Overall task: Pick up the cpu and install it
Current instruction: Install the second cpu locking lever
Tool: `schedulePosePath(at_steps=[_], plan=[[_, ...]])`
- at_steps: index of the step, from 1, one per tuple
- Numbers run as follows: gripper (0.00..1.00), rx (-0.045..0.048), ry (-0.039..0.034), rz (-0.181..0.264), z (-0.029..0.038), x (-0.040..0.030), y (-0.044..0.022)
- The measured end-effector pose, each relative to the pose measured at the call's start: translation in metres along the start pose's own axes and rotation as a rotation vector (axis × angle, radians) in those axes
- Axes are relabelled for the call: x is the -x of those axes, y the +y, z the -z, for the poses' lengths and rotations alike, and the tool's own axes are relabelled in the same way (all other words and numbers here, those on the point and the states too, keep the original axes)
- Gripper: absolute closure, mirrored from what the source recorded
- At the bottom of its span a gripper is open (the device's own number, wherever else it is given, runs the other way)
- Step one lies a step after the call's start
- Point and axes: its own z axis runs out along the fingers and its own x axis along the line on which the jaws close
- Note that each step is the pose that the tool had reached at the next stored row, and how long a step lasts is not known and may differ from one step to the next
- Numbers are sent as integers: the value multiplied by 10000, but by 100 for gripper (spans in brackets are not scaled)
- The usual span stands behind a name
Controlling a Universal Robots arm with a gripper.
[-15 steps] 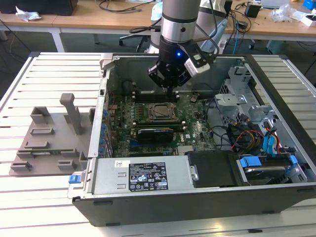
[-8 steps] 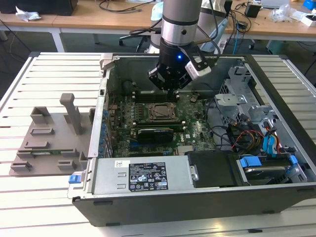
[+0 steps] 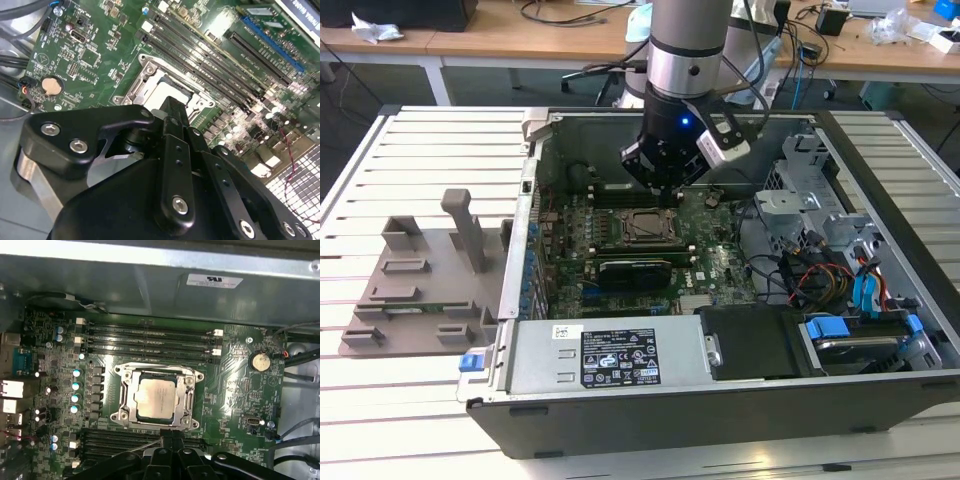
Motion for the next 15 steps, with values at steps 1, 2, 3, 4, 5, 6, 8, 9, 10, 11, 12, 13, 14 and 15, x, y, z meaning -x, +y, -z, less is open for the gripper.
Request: schedulePosePath(at_steps=[1,2,3,4,5,6,8,9,10,11,12,13,14,15], plan=[[89,0,0,0,0,-1,-13],[89,-1,1,0,0,-2,-24],[89,-1,1,0,-1,-4,-47],[89,1,0,0,-2,-5,-59],[89,4,0,1,-2,-6,-76],[89,7,0,0,-3,-9,-100],[89,15,-1,0,-4,-12,-140],[89,18,-2,0,-4,-13,-150],[89,21,-2,1,-4,-13,-159],[89,26,-3,0,-5,-14,-169],[89,31,-2,0,-5,-15,-179],[89,46,-3,0,-5,-17,-195],[89,58,-5,1,-6,-17,-207],[89,62,-5,1,-6,-18,-216]])
